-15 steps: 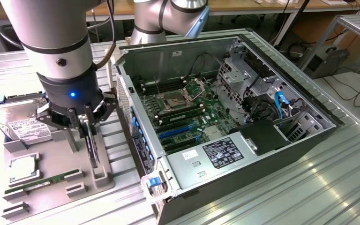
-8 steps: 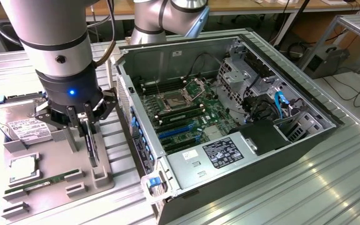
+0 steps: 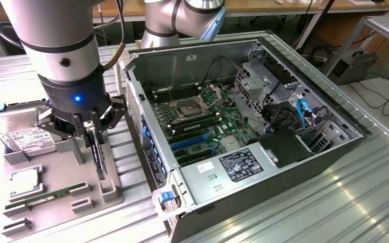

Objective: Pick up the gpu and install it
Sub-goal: 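Pick up the gpu and move the gpu toward the slot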

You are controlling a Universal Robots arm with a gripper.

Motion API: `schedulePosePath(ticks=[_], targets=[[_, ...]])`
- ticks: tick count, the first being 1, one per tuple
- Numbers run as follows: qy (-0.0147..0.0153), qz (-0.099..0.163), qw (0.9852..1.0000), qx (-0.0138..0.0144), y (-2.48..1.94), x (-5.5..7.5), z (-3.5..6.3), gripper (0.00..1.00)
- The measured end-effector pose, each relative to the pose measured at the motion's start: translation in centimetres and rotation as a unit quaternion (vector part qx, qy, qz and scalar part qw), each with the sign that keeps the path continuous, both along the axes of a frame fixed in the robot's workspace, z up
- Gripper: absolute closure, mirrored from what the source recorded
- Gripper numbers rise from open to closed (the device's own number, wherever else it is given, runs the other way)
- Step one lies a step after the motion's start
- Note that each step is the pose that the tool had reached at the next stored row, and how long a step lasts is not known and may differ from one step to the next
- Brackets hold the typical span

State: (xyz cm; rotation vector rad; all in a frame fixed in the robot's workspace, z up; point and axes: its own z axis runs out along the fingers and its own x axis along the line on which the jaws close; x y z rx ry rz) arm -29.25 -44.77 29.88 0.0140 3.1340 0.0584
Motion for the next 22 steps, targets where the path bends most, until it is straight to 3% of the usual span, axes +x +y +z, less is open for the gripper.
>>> schedulePosePath(ticks=[8,15,22], targets=[[0.0,0.0,1.0,0.0,0.0,0.0,0.38,0.74],[0.0,0.0,1.0,0.0001,-0.31,1.1,3.93,0.74],[0.0004,0.0,1.0,0.0001,-1.31,4.2,7.74,0.74]])
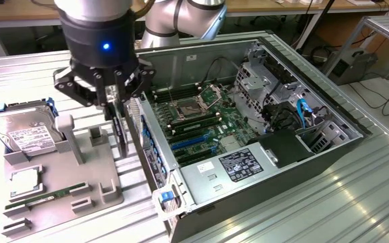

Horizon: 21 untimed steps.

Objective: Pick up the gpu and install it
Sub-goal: 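Pick up the gpu and move the gpu toward the slot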

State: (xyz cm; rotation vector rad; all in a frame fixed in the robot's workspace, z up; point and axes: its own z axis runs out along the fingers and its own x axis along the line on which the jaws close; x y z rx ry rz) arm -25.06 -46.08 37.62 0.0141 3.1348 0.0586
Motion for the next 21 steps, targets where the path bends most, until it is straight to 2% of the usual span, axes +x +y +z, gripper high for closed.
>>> schedulePosePath(ticks=[1,2,8,11,12,14,21], targets=[[0.0003,0.0,1.0,0.0,-0.27,0.9,0.88,0.74],[0.0005,0.0,1.0,0.0001,-0.4,1.3,1.34,0.74],[0.0008,0.0,1.0,0.0002,-0.71,3.2,4.06,0.74],[0.0017,0.0,1.0,0.0013,-0.95,4.7,5.39,0.74],[0.0023,0.0,1.0,0.0016,-1.02,5.5,5.81,0.74],[0.0032,0.0,1.0,0.0017,-1.04,7.1,6.03,0.74],[0.0041,0.0,1.0,0.002,-1.03,10.7,5.97,0.74]])
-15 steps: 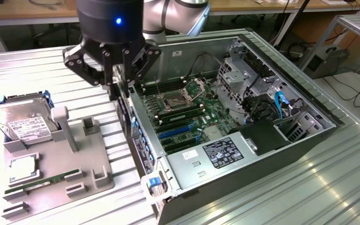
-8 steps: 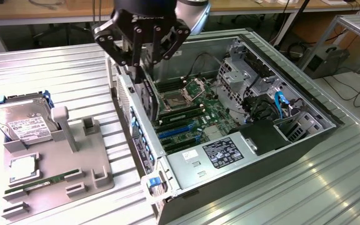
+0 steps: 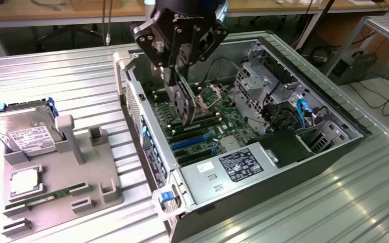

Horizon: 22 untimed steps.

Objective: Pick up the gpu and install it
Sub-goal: 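Pick up the gpu and move the gpu toward the slot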

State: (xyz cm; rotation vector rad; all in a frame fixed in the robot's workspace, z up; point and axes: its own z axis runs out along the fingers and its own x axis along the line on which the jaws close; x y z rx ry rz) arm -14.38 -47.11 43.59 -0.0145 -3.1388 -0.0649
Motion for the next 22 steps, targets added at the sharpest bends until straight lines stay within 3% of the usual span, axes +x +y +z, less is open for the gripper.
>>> schedulePosePath(ticks=[2,10,16,18,22], targets=[[0.0006,0.0,1.0,0.0,0.13,1.0,-0.24,0.74],[0.001,0.0,1.0,-0.0001,1.59,5.0,-1.89,0.74],[0.001,0.0,1.0,-0.0001,1.76,6.2,-3.06,0.74],[0.0009,0.0,1.0,0.0,1.76,7.8,-3.79,0.74],[0.0014,0.0,1.0,0.0,1.76,8.1,-3.91,0.74]])
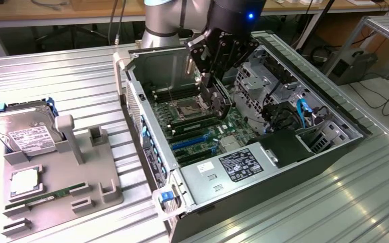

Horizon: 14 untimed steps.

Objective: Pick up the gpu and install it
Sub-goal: 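Pick up the gpu and move the gpu toward the slot, then insert the gpu into the slot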

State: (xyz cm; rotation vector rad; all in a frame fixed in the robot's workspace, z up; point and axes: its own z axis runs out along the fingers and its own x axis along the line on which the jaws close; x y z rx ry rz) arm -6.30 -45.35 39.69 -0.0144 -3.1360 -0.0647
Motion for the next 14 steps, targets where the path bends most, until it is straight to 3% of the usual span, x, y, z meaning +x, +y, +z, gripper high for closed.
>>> schedulePosePath(ticks=[13,14], targets=[[-0.0001,0.0,1.0,0.0,0.0,0.0,0.0,0.74],[-0.0017,0.0,1.0,-0.0001,0.01,-0.03,-0.02,0.74]])
